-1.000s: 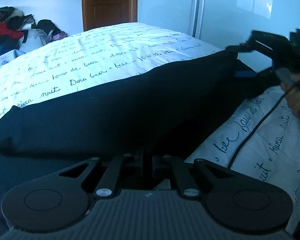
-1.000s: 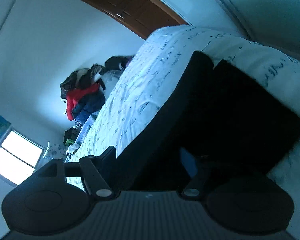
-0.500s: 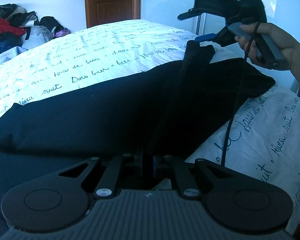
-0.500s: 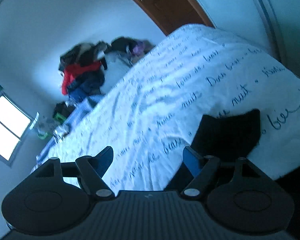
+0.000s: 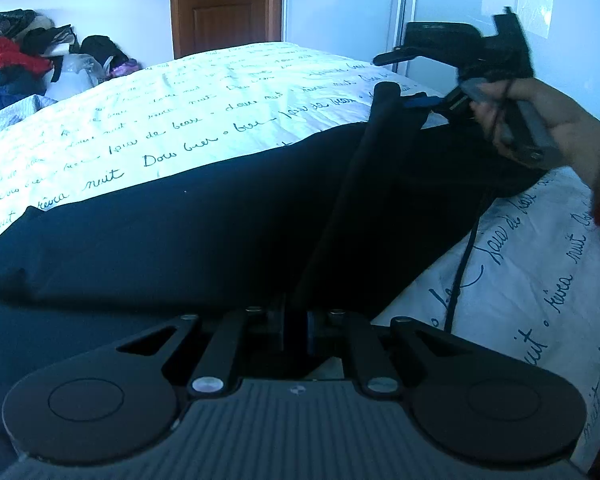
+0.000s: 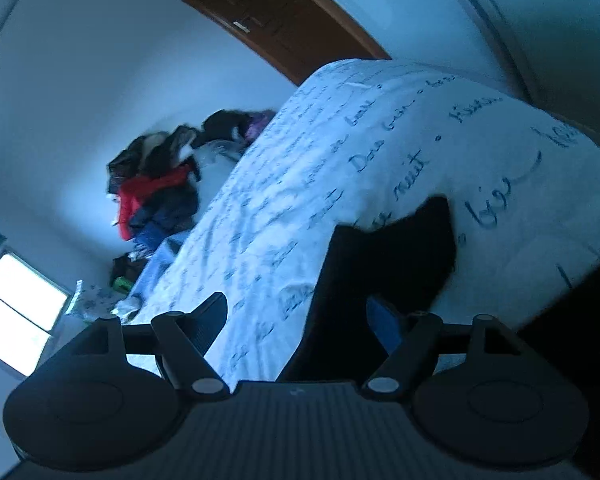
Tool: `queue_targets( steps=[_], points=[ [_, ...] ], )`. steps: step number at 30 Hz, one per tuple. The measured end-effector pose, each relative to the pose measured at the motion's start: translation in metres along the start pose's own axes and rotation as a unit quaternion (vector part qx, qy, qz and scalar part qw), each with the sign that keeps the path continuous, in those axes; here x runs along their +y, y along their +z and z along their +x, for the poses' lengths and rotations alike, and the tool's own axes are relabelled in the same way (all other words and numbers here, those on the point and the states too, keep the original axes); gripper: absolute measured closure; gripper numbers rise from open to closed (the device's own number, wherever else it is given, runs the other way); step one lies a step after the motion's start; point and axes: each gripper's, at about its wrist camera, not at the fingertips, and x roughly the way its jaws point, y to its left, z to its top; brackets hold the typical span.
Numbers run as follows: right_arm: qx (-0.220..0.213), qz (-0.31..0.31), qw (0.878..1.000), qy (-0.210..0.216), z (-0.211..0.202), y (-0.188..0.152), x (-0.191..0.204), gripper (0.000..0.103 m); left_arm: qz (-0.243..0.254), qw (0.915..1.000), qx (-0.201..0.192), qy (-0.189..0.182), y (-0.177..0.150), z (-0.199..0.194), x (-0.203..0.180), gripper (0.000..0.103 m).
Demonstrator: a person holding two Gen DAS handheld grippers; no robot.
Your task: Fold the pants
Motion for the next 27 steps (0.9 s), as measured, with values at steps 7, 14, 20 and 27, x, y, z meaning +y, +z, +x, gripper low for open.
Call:
queue_targets(
  steps=[7,14,20,27],
  points=[
    [0.010,-0.009,0.998,-0.058,0.034,0.012,-0.003,0.087,0.003,1.0000,-0.004,0.002,-0.002,-0.002,-0.001,0.086],
    [-0.009,-0.034,0.999,-0.034,0.019,0.009,0.001,0.098,-0.016,0.9998,-0.010,0.011,-0.002,-0.004,-0.001,0.084],
    [-0.067,-0.082,0.991,0.081,-0.012,0.026,0.054,0.098,-0.065,0.9947,-0.051,0.062,0.014,-0.017,0.014,0.089],
    [-0.172,-0.099,0.976,0.092,-0.098,0.018,0.051,0.098,-0.061,0.9887,-0.101,0.092,0.023,-0.038,0.015,0.089]
  ],
)
